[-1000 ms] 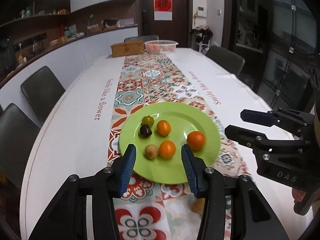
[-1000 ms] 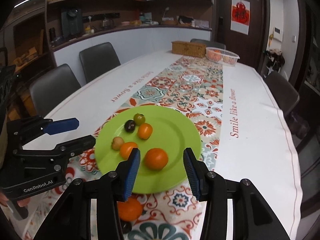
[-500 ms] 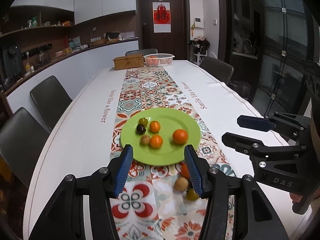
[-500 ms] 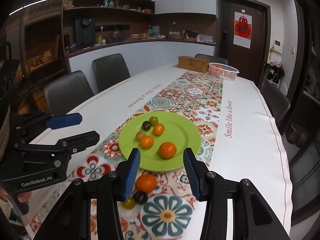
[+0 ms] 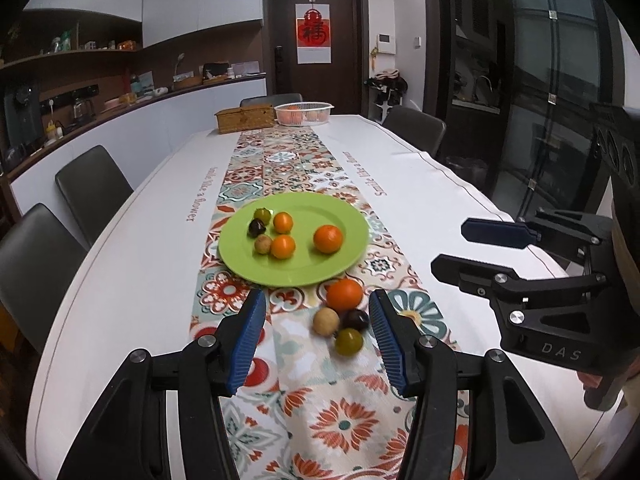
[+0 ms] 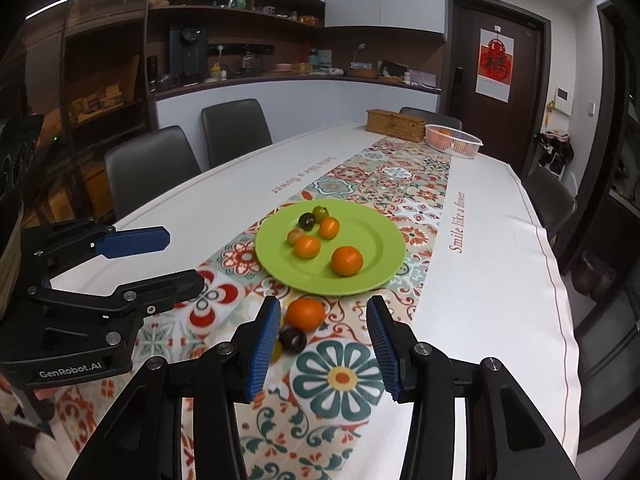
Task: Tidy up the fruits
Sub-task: 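Withdraw both open tools from the plate toward the remaining fruit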
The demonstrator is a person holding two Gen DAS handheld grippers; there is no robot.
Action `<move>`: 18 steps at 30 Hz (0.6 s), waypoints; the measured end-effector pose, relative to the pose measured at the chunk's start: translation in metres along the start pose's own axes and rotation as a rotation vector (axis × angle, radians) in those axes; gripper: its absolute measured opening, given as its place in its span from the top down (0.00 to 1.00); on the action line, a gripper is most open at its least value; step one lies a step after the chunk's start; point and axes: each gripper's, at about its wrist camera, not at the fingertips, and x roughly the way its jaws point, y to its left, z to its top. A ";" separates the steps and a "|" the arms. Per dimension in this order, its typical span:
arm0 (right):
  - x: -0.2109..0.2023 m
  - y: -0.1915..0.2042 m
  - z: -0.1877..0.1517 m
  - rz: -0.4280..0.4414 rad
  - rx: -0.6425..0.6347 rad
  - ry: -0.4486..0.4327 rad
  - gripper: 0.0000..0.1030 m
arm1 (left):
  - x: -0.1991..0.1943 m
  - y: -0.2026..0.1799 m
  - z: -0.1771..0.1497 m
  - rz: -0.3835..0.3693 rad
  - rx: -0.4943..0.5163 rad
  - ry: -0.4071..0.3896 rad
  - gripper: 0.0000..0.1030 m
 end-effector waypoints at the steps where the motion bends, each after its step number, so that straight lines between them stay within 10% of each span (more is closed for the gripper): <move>1: 0.000 0.000 -0.002 0.002 -0.007 -0.001 0.56 | 0.001 -0.002 -0.002 -0.005 0.004 0.001 0.49; 18: 0.024 -0.017 -0.036 0.014 0.038 0.081 0.56 | 0.047 -0.016 -0.032 -0.094 -0.002 0.101 0.49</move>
